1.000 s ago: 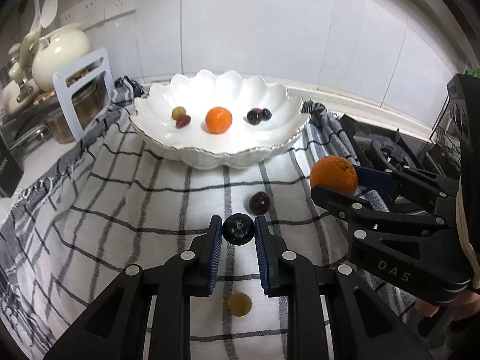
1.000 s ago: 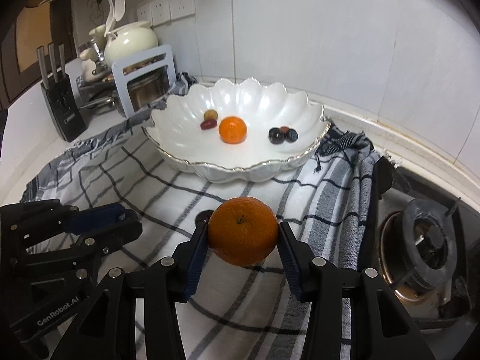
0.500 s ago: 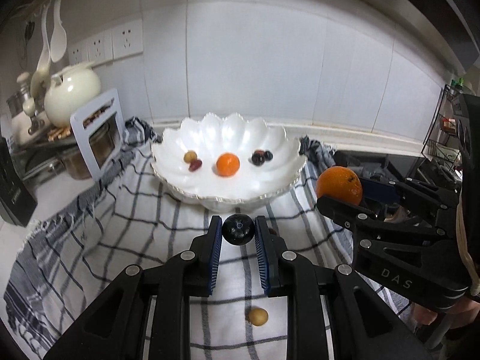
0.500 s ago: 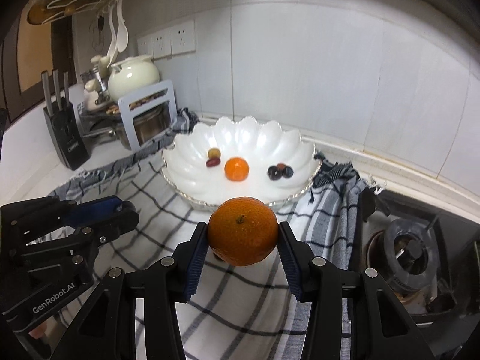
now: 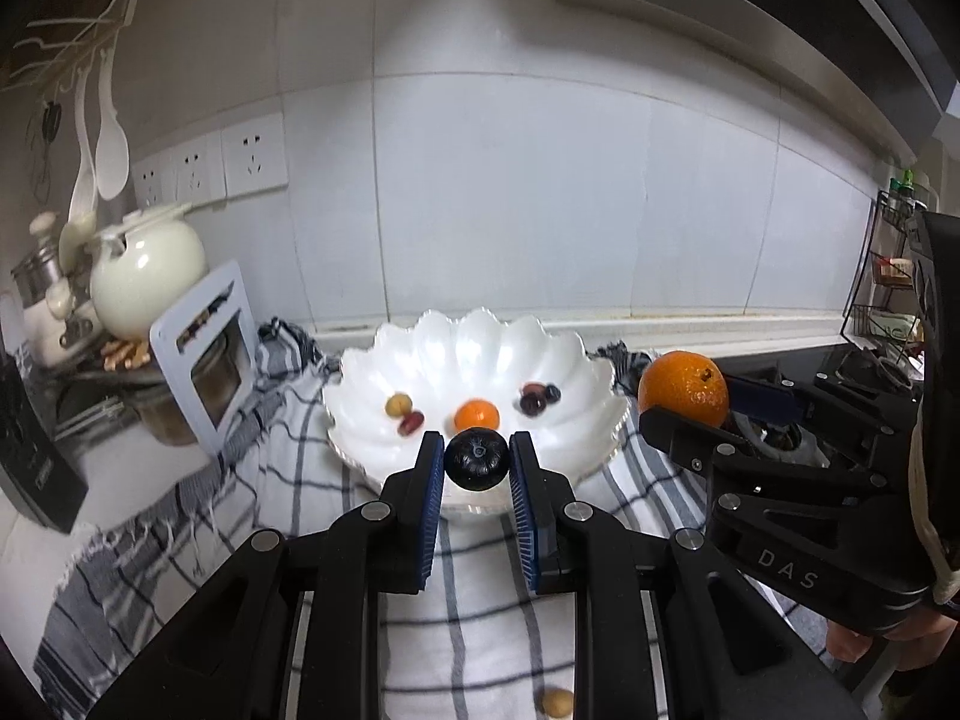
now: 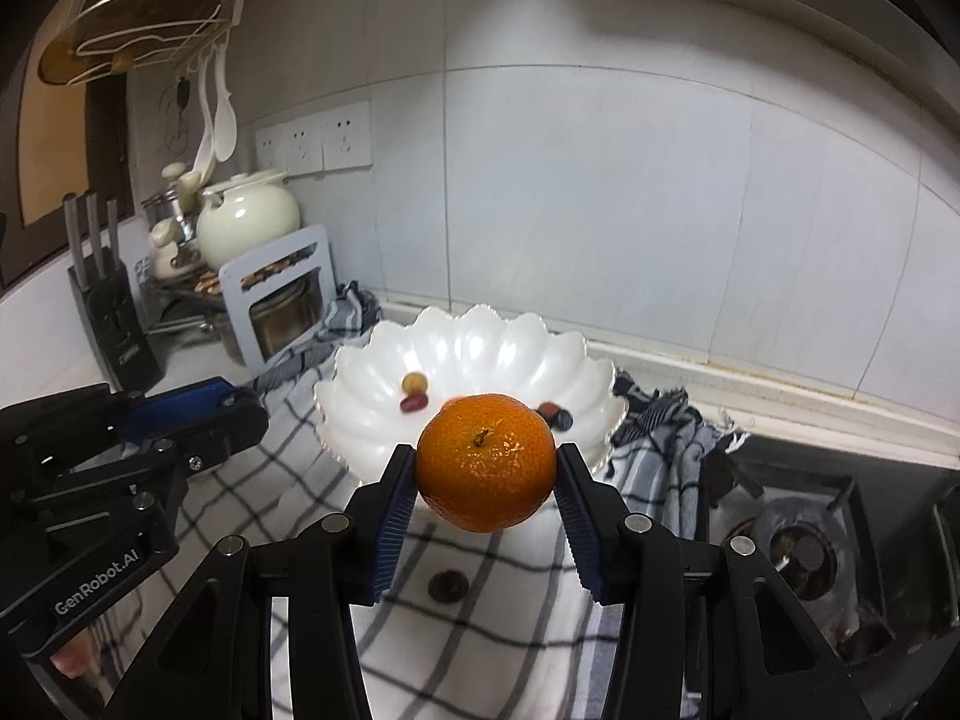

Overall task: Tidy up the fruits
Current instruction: 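Carry the dark plum and orange over the white bowl with both tools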

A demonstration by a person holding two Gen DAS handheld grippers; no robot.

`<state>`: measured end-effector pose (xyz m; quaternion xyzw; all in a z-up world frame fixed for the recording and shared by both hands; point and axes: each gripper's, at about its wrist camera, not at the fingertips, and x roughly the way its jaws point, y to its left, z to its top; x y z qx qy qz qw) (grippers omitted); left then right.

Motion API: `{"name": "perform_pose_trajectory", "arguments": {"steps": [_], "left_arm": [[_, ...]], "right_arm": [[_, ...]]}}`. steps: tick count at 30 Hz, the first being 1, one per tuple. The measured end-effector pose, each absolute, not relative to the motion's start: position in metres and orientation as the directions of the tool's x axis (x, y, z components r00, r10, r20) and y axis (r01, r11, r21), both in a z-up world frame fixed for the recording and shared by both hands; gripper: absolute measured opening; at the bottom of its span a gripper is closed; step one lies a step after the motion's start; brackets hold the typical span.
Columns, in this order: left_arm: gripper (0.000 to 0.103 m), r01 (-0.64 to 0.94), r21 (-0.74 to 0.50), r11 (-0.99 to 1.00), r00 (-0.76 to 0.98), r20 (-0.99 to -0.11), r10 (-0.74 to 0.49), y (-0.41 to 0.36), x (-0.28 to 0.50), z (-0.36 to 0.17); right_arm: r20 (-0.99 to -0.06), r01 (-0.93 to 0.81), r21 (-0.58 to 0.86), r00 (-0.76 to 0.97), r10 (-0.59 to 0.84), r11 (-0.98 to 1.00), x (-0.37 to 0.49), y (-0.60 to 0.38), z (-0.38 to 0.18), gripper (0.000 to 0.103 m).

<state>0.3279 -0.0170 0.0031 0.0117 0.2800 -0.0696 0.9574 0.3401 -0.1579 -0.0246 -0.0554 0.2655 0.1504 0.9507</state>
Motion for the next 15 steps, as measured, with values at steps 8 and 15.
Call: {"name": "perform_pose_trajectory", "arguments": {"steps": [8, 15], "left_arm": [[0.023, 0.154, -0.021, 0.988, 0.833, -0.535, -0.141, -0.015, 0.365, 0.009], [0.023, 0.161, -0.004, 0.987, 0.833, -0.536, -0.138, -0.016, 0.397, 0.013]], "right_arm": [[-0.512, -0.282, -0.026, 0.828, 0.229, 0.959, 0.375, -0.153, -0.02, 0.048], [-0.532, -0.258, -0.025, 0.822, 0.206, 0.966, 0.41, -0.153, -0.02, 0.048]]}}
